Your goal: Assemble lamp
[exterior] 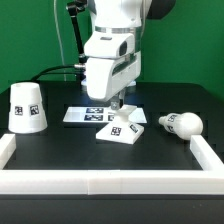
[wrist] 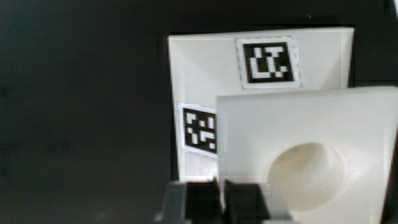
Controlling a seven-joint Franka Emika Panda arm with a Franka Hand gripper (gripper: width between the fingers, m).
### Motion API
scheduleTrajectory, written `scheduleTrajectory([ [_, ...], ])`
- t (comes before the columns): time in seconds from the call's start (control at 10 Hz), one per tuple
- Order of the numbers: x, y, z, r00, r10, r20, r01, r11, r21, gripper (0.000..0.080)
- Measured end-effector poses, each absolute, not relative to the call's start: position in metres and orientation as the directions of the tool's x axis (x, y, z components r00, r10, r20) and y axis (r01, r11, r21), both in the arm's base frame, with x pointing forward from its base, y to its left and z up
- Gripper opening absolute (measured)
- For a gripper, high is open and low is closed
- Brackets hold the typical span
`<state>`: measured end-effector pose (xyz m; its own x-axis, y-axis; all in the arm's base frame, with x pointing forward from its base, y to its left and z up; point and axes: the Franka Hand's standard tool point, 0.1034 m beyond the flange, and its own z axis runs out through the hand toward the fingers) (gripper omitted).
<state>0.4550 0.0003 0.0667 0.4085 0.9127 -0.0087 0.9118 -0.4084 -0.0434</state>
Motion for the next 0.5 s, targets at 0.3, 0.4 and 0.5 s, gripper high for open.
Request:
scheduleTrajectory([
  [0.3, 0.4565, 0.0010, 0.0682, 0.406, 0.914, -0.012, 0.912, -0.406, -0.049, 0.0001],
  [0.4, 0.4565, 0.0010, 0.0681, 0.406, 0.914, -0.012, 0.912, -0.407, -0.049, 0.0001],
  [0.5, 0.4565, 0.0010, 0.0680, 0.406, 0.914, -0.012, 0.912, -0.407, -0.049, 0.0001],
])
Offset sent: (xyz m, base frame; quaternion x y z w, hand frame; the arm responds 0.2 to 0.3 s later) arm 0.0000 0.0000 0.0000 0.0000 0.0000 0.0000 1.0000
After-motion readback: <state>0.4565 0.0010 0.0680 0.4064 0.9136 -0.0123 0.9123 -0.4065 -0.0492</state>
